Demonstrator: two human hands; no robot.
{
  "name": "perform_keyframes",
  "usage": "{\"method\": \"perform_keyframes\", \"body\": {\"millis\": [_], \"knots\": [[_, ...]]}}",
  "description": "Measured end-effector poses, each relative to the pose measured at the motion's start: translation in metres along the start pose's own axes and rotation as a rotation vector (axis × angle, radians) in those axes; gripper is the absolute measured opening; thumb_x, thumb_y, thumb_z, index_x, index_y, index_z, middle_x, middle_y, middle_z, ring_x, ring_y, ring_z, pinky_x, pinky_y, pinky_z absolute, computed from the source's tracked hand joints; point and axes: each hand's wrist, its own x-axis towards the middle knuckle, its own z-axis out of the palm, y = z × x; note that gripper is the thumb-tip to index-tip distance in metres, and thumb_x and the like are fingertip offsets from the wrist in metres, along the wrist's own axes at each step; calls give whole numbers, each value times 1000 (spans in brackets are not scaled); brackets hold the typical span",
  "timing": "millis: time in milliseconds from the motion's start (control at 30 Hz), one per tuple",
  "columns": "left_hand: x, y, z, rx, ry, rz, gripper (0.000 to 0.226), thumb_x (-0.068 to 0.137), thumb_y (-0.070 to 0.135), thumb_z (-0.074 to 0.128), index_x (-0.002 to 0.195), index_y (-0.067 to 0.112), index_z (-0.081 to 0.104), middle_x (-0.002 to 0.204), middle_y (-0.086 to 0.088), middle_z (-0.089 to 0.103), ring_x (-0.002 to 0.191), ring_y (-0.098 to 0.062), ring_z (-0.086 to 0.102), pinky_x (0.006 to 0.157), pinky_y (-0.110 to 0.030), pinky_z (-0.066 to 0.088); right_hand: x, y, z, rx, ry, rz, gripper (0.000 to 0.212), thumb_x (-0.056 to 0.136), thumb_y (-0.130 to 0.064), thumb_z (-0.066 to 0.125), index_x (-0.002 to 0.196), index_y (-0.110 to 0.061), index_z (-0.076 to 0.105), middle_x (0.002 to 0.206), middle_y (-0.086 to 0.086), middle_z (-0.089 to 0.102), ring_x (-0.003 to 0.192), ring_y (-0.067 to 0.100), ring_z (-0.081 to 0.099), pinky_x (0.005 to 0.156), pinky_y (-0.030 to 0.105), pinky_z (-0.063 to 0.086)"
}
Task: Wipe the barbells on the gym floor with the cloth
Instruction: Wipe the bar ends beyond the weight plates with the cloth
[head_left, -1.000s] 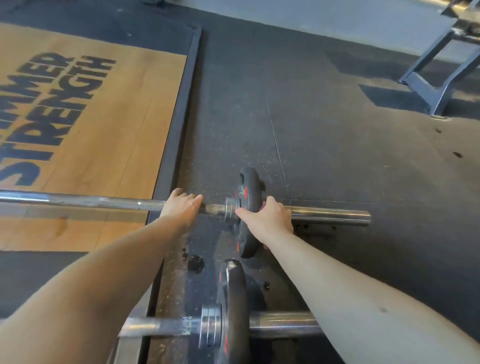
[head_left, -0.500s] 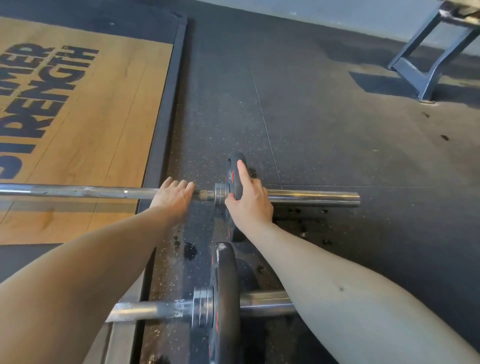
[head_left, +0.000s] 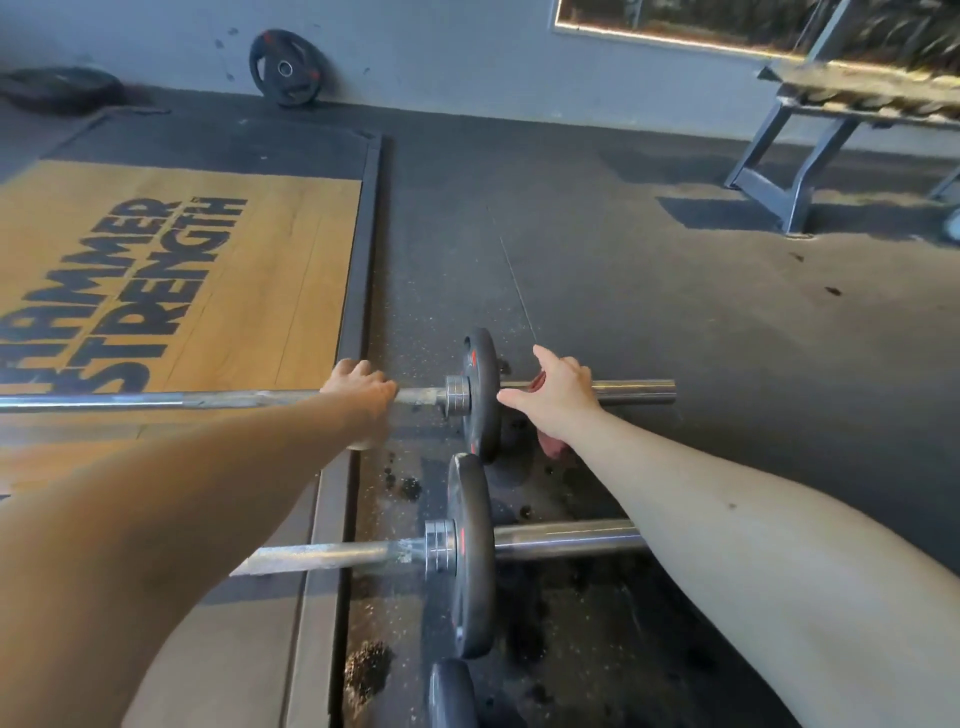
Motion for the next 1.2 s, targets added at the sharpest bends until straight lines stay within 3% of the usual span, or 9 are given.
{"method": "perform_keyframes", "body": {"millis": [133,300,667,867,1000,1200], "knots": [[-41,-10,-56,28,5,-4,46,96,47,53,136,27,54,134,0,54,129,-25,40,110,-44,34,-44,-29,-45,-27,-13,-27,79,83,-55,74,150,-23,48,147,10,48,139,31,38,111,39,37],[-92,3,-102,-25,57,-28,41,94,35,51,135,28,56,134,-1,57,127,-26,40,105,-44,33,-88,-61,-65,-24,17,-55,69,84,-50,74,143,-21,55,141,7,55,134,30,44,106,36,43],[-210,-8,-114,24,70,-19,38,102,44,47,131,24,59,125,-2,59,126,-28,40,106,-45,33,-165,-108,-53,16,64,-64,45,80,-40,74,116,-14,68,117,5,66,115,30,55,88,31,48],[-219,-43,-71,-62,85,-25,33,100,32,45,127,23,61,122,-2,58,126,-28,39,108,-45,32,-154,-126,-27,-1,63,-25,36,73,-49,75,94,-21,66,110,1,67,114,29,56,83,32,46],[-185,-60,-31,-64,51,-37,34,99,32,47,130,26,59,131,-1,58,129,-26,40,108,-43,34,-126,-107,3,-20,53,-13,46,81,-49,77,112,-17,68,117,4,67,117,29,55,98,36,48],[-113,-55,24,-108,7,-47,39,96,30,49,134,27,57,136,0,56,130,-26,42,110,-44,34,-65,-57,45,-83,128,59,70,85,-45,75,146,-22,52,138,8,55,132,31,42,100,43,45]]}}
